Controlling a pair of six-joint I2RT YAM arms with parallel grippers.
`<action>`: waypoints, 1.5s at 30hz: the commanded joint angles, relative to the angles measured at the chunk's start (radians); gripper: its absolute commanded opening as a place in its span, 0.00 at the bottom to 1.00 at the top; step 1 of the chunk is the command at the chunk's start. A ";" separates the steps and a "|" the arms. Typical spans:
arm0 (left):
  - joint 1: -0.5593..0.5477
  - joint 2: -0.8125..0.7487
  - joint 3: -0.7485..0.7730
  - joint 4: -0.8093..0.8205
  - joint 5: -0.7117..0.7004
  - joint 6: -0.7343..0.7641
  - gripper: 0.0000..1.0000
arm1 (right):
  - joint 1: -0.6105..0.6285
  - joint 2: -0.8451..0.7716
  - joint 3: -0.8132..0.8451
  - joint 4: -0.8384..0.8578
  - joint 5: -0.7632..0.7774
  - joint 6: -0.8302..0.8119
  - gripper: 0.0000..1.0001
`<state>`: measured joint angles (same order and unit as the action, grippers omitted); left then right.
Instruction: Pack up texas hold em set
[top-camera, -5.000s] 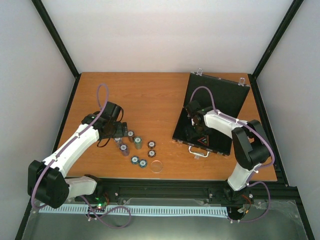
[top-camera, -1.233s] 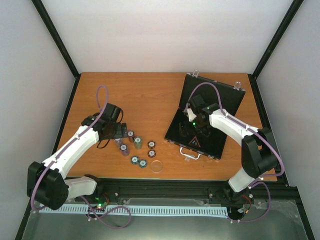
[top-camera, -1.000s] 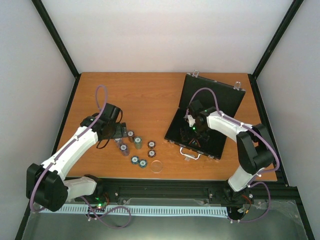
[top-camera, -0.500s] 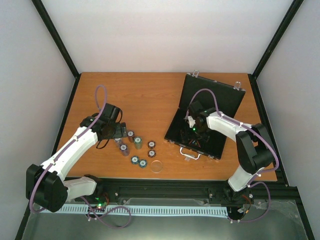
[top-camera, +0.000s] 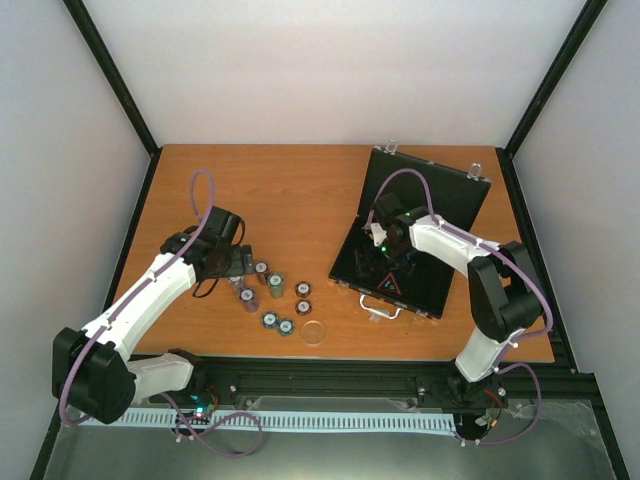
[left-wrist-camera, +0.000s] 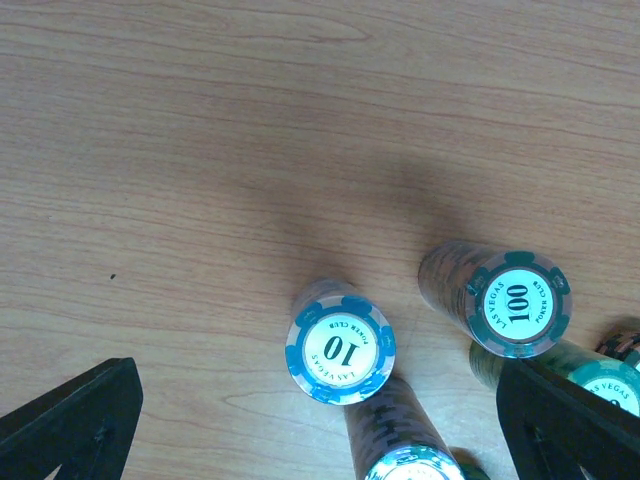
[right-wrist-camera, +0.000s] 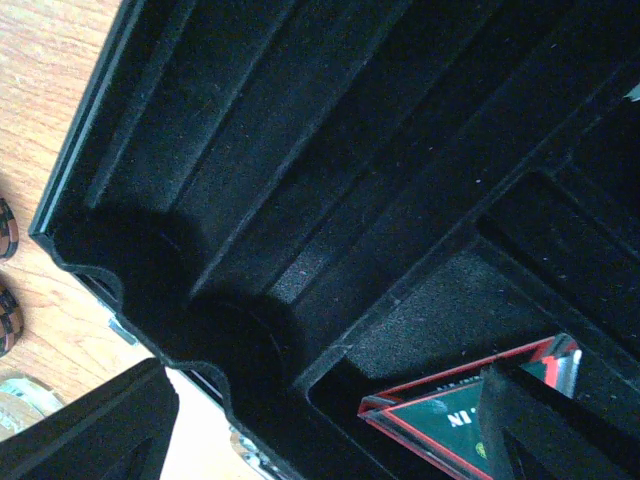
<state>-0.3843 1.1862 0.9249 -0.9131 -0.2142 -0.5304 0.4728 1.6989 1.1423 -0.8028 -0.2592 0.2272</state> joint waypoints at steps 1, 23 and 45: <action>-0.004 0.000 0.017 -0.007 -0.013 -0.008 1.00 | 0.002 0.028 -0.010 0.022 -0.039 -0.002 0.83; -0.004 0.138 0.086 0.014 -0.014 0.027 1.00 | 0.001 0.060 0.003 -0.047 0.314 -0.081 0.86; -0.004 0.112 0.056 0.005 -0.025 0.027 1.00 | 0.001 0.120 -0.027 -0.002 0.211 -0.029 0.67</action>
<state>-0.3843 1.3197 0.9726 -0.9123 -0.2192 -0.5179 0.4728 1.7706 1.1309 -0.8364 -0.0254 0.1875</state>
